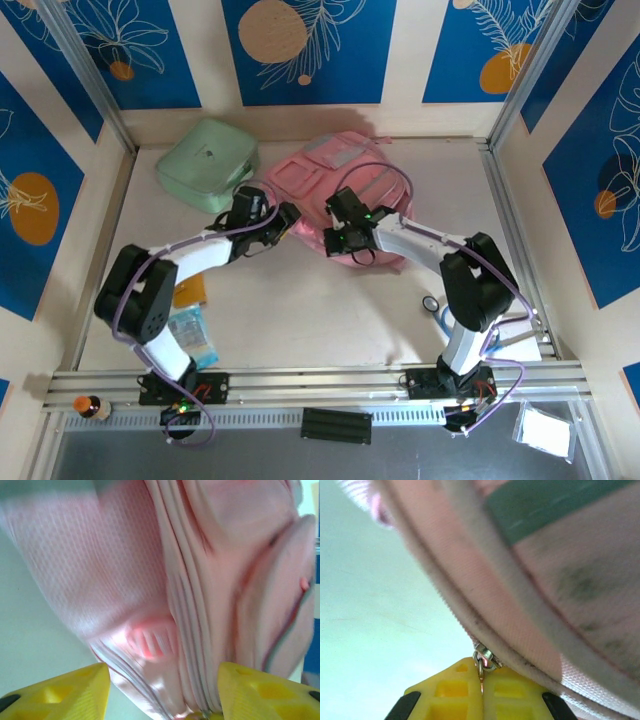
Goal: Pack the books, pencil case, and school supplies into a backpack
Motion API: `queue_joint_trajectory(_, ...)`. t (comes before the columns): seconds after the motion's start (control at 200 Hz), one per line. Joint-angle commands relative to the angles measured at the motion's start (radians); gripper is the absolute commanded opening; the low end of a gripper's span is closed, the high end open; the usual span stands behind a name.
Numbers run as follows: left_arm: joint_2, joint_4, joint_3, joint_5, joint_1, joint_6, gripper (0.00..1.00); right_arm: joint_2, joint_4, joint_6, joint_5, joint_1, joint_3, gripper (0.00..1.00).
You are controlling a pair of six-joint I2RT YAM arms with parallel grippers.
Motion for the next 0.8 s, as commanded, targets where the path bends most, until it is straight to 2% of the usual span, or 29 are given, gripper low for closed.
queue_joint_trajectory(0.0, -0.065, 0.036, -0.062, -0.011, -0.004, 0.001, 0.59, 0.029, 0.056, -0.011, -0.105, 0.031, 0.076, 0.00)
queue_joint_trajectory(0.155, -0.055, 0.189, -0.119, 0.041, -0.006, -0.112, 0.58, 0.050, 0.076, 0.028, -0.148, 0.052, 0.110, 0.00)
queue_joint_trajectory(0.36, 0.041, 0.341, -0.086, 0.100, -0.016, -0.187, 0.55, 0.039, 0.049, 0.032, -0.159, 0.063, 0.109, 0.00)
queue_joint_trajectory(0.7, 0.146, 0.364, -0.018, 0.071, -0.034, -0.242, 0.42, 0.001, 0.018, 0.049, -0.164, 0.068, 0.084, 0.00)
queue_joint_trajectory(0.795, 0.162, 0.379, -0.005, 0.073, -0.034, -0.253, 0.33, 0.000, -0.006, 0.053, -0.139, 0.069, 0.086, 0.00)
